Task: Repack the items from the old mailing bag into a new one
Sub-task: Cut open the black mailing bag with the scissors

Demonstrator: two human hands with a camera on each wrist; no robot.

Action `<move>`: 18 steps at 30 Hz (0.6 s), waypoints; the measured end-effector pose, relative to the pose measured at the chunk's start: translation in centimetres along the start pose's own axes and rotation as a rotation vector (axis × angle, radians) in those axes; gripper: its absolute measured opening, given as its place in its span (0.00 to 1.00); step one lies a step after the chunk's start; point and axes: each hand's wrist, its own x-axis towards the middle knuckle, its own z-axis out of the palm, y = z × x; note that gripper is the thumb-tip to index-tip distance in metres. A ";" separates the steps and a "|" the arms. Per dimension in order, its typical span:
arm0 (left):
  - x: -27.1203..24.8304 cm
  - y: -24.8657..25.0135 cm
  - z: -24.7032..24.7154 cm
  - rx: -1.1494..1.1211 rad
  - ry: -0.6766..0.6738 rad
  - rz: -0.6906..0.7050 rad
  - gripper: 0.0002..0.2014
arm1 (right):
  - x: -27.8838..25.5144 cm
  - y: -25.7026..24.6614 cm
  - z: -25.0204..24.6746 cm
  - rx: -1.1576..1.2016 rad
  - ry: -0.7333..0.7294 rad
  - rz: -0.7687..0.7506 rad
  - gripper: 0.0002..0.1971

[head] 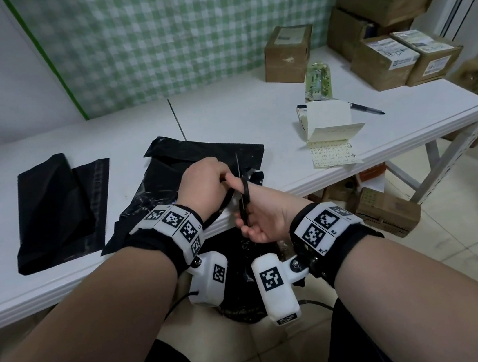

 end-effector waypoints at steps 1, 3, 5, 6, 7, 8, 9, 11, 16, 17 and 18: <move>0.0 -0.1 0.0 -0.022 0.001 0.004 0.07 | 0.1 0.1 0.2 -0.001 0.011 -0.011 0.29; 0.1 -0.2 0.0 -0.063 -0.003 0.006 0.06 | 0.2 0.3 0.3 0.000 0.046 -0.033 0.27; 0.3 -0.3 0.0 -0.084 -0.008 -0.010 0.06 | 0.4 0.4 0.4 0.024 0.088 -0.058 0.25; 0.4 -0.4 -0.1 -0.092 -0.006 -0.017 0.06 | 0.5 0.5 0.3 0.033 0.106 -0.072 0.24; 0.4 -0.4 -0.1 -0.100 -0.003 -0.022 0.05 | 0.5 0.6 0.3 0.036 0.122 -0.083 0.24; 0.5 -0.5 -0.1 -0.111 0.000 -0.023 0.05 | 0.5 0.6 0.3 0.038 0.135 -0.093 0.24; 0.5 -0.5 -0.2 -0.124 0.003 -0.025 0.05 | 0.5 0.6 0.3 0.043 0.142 -0.101 0.24; 0.5 -0.5 -0.4 -0.152 0.015 -0.032 0.05 | 0.5 0.6 0.3 0.057 0.135 -0.098 0.24; 0.3 -0.6 -0.9 -0.189 0.020 -0.032 0.05 | 0.1 0.2 0.7 0.057 0.050 -0.036 0.29; 0.3 -0.6 -0.9 -0.183 0.022 -0.034 0.05 | 0.0 0.0 0.8 0.072 0.033 -0.033 0.30; 0.3 -0.7 -0.9 -0.182 0.027 -0.038 0.04 | -0.1 -0.2 0.8 0.093 0.016 -0.028 0.31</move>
